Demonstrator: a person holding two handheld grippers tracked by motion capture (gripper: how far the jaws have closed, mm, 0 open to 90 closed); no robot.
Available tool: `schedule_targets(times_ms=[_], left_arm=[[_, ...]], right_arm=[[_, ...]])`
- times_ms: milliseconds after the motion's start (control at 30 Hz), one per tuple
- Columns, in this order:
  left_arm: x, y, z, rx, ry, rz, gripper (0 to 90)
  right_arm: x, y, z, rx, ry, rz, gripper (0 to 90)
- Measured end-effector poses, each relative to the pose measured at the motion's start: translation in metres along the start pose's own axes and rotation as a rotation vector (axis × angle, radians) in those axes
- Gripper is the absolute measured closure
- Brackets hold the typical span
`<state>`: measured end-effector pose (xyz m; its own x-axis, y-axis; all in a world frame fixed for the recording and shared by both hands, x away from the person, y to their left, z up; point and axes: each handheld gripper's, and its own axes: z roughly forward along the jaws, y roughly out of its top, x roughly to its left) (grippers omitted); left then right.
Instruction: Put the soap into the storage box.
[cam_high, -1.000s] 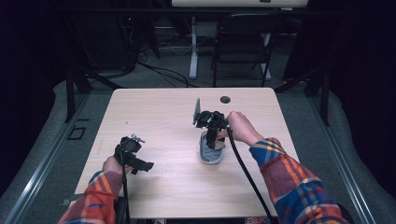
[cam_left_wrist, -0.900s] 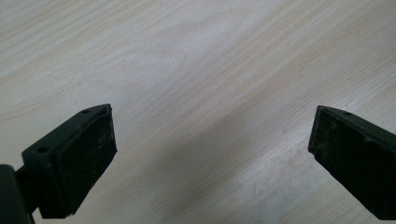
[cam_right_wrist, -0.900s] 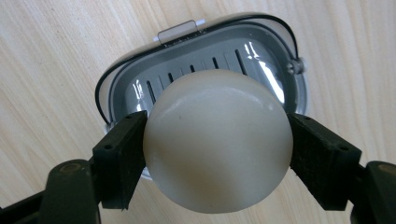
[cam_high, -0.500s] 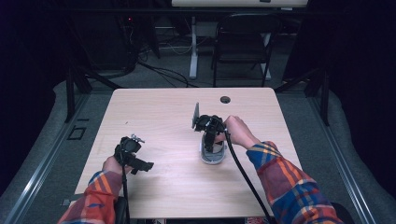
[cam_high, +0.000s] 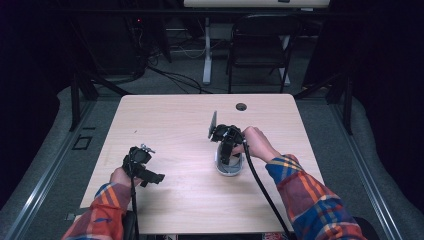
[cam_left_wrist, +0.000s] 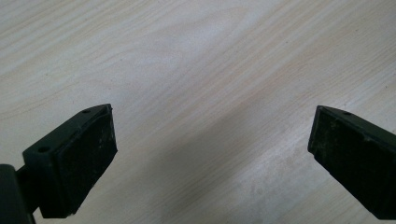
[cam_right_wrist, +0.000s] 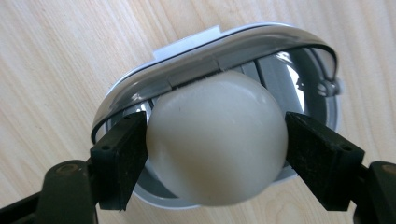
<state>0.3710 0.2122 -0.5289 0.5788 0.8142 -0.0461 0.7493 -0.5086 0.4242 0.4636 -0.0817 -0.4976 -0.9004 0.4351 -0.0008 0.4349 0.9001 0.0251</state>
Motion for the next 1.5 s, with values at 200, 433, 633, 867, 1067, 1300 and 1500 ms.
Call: schedule_targets(times_ms=[200, 433, 633, 867, 1067, 1300, 1500], left_arm=[[0.0, 0.0, 0.0, 0.001, -0.002, 0.002, 1.1], [0.0, 0.001, 0.001, 0.005, 0.0, 0.003, 1.0], [-0.001, 0.001, 0.001, 0.005, 0.0, 0.005, 0.8], [-0.001, 0.001, 0.002, 0.004, -0.004, 0.006, 0.3], [-0.002, 0.001, 0.001, 0.005, -0.002, 0.007, 0.2], [-0.002, 0.001, 0.001, 0.002, -0.002, 0.006, 0.1], [-0.002, 0.001, 0.001, 0.001, -0.002, 0.007, 0.1]], right_arm=[[0.001, -0.014, -0.015, -0.074, -0.006, 0.006, 18.7], [0.005, -0.033, -0.029, -0.155, -0.006, 0.014, 14.2], [0.006, -0.052, -0.041, -0.175, -0.023, 0.02, 11.6], [0.002, -0.085, -0.048, -0.209, -0.045, 0.053, 0.5], [-0.004, -0.112, -0.052, -0.232, -0.067, 0.096, 0.0], [-0.012, -0.143, -0.055, -0.247, -0.098, 0.151, 0.0], [-0.014, -0.167, -0.05, -0.252, -0.104, 0.204, 0.0]])
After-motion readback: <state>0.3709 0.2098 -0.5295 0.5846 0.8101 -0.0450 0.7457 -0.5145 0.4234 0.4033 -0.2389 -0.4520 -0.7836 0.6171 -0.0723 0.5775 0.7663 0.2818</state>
